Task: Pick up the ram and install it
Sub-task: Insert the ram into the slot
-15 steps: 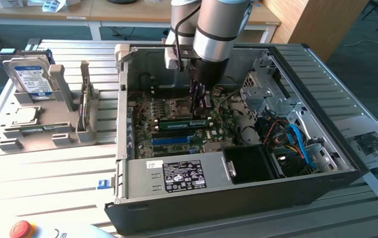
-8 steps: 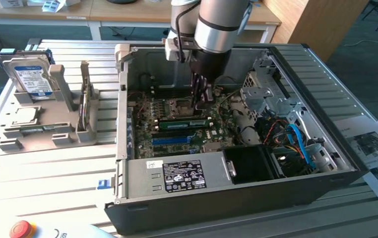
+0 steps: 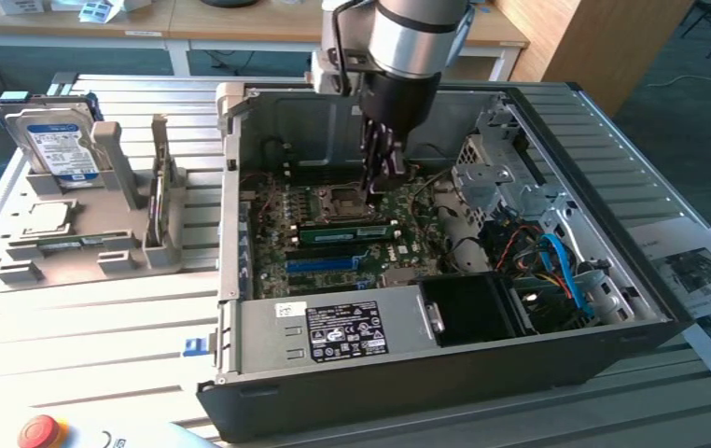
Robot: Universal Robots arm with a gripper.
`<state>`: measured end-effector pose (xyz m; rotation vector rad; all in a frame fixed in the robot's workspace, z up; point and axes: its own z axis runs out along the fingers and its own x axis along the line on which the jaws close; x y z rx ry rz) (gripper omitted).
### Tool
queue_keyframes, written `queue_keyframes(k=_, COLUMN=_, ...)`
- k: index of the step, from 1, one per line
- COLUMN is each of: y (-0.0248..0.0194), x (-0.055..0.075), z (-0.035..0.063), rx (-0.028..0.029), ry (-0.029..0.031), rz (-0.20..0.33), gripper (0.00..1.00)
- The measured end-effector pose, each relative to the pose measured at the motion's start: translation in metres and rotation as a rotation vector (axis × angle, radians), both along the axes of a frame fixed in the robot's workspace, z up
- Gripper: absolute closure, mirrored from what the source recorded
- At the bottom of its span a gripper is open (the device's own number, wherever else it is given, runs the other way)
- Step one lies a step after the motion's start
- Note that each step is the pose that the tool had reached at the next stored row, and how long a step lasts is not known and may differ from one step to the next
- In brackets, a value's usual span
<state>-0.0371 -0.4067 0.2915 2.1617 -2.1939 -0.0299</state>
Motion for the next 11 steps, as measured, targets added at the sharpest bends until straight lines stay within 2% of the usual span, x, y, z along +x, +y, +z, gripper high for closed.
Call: queue_keyframes(k=11, y=0.0, x=0.0, z=0.0248, rx=0.0, ry=-0.0001, rz=0.0, gripper=0.69)
